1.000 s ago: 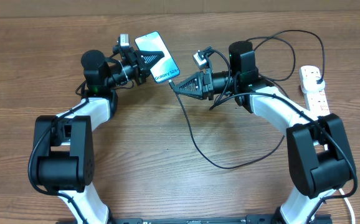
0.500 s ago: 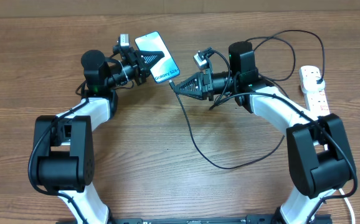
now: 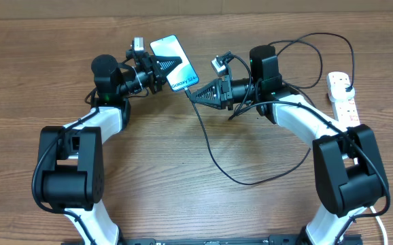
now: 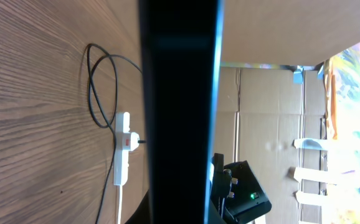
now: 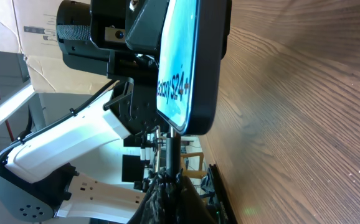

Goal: Plug charger to phone and switch on socket

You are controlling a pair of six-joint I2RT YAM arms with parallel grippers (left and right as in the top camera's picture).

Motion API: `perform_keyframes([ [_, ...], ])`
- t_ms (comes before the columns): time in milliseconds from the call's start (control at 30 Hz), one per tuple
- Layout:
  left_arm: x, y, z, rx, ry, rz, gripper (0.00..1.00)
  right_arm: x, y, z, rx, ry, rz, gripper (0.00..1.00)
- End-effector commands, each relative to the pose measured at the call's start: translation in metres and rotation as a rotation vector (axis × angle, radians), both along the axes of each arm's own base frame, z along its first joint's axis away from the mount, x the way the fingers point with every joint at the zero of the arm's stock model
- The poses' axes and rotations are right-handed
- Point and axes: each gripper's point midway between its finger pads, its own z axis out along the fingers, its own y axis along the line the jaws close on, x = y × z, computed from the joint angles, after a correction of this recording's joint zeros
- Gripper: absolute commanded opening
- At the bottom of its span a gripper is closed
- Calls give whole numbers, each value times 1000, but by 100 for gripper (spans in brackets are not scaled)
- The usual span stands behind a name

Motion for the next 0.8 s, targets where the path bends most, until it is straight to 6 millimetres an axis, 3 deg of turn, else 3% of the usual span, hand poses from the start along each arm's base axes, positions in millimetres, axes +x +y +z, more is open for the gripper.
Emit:
perform_keyframes([
  [0,-2,-4,7,1,-29,-15,4,-1,-2,16,11,-38,-9,4],
  [767,-2,-4,7,4,-36,-15,4,8,-10,14,-1,-34,-50,4],
])
